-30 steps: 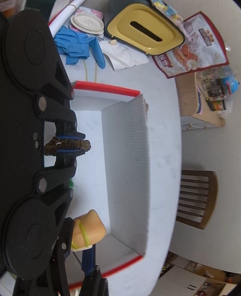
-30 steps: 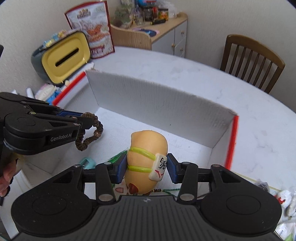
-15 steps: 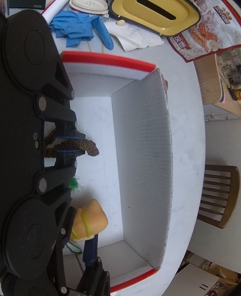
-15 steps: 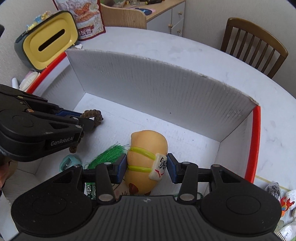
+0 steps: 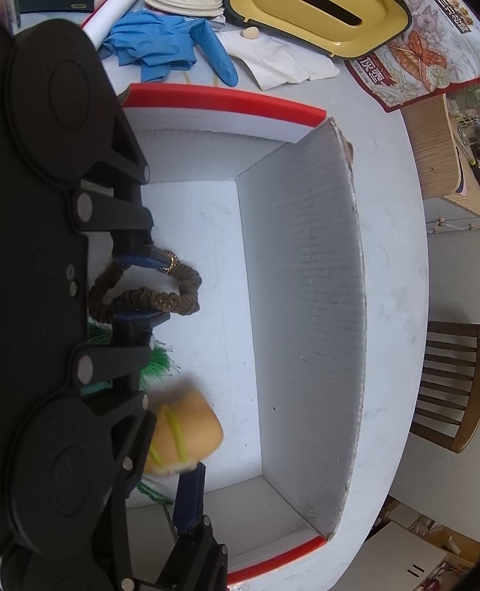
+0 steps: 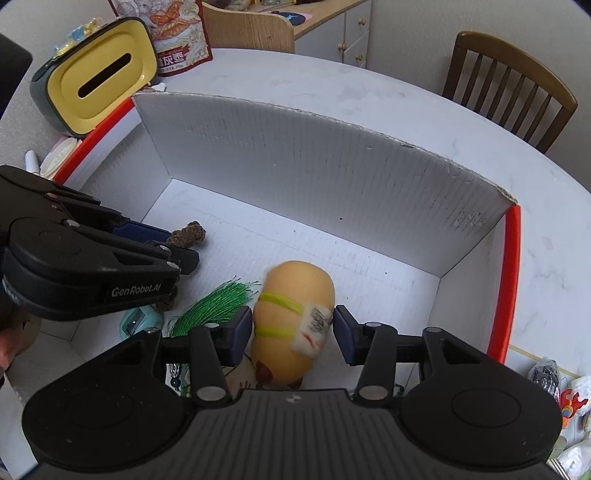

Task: Organize objects
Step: 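Open both tools to release the plush and bracelet in the box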

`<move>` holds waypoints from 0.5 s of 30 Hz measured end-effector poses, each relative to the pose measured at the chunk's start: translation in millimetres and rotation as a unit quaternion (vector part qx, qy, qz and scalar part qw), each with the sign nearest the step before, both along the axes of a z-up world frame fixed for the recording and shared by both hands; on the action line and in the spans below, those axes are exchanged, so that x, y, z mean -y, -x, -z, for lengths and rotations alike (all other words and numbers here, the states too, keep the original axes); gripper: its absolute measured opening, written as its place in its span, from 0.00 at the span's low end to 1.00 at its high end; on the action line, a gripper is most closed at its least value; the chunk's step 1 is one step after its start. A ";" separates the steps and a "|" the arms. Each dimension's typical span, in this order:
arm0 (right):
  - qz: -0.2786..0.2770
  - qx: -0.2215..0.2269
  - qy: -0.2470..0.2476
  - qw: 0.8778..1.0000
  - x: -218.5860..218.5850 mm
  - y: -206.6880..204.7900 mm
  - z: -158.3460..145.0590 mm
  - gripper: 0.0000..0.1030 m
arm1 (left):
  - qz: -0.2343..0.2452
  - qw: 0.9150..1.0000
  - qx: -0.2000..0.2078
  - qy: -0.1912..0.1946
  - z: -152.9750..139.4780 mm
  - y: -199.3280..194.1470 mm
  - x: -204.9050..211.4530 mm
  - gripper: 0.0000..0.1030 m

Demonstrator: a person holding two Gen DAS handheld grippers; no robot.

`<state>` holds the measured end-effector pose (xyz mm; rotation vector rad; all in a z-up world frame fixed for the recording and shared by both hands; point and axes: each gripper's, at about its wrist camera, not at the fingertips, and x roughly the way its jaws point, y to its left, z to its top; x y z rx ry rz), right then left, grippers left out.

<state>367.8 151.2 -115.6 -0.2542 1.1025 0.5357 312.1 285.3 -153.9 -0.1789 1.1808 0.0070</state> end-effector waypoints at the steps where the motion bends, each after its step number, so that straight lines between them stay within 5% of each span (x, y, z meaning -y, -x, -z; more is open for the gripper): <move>1: -0.001 0.002 -0.001 1.000 1.4 1.2 -1.2 0.50 | 0.000 1.000 0.002 0.001 -1.0 1.2 0.2 0.25; 15: -0.003 0.041 -0.043 0.998 24.0 27.4 -43.2 0.56 | -0.012 0.999 0.044 -0.003 -31.7 27.0 5.5 0.41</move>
